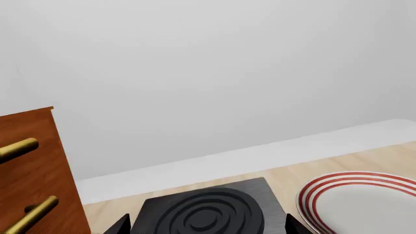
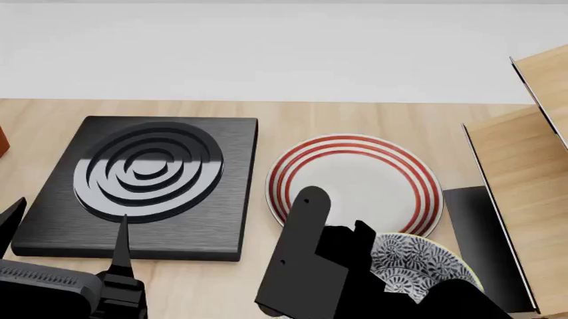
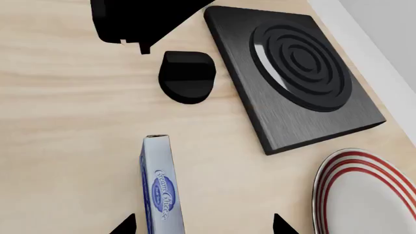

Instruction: Pick up the cream cheese and put it in the bowl.

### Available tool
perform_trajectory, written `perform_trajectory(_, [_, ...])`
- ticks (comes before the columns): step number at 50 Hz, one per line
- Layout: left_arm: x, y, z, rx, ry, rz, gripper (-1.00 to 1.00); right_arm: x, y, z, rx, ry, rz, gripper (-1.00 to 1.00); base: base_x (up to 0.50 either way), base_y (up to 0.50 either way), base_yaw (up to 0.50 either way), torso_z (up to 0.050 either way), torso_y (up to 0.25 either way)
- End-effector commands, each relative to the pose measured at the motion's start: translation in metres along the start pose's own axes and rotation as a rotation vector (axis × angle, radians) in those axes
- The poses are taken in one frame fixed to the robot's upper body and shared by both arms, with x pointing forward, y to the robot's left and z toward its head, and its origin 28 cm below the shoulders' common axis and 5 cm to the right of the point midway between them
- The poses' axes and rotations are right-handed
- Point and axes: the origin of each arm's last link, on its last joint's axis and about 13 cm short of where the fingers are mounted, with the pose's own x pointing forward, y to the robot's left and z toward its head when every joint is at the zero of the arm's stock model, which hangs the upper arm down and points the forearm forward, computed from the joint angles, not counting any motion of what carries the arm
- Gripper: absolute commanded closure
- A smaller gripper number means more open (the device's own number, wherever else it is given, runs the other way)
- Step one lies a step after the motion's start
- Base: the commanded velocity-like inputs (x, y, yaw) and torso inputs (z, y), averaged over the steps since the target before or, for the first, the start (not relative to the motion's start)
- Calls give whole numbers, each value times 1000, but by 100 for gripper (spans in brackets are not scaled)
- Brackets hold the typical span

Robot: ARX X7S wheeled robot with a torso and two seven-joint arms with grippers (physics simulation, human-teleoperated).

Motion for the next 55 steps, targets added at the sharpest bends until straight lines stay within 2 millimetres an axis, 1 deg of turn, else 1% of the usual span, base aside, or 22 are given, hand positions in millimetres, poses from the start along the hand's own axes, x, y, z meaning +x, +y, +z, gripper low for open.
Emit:
perform_trajectory(1, [0,0,0,1,1,0,-100,7,-3,-3,2,10,10,-100,0,0,0,0,0])
perform_trajectory(27, [-2,1,2,-7,4,0,-100,17,-4,-7,8,23,32,-100,0,0,0,0,0])
perform_trajectory(55, [-3,2,-1,-5,8,4,-100,43,-11,-16,20,46,76,-100,0,0,0,0,0])
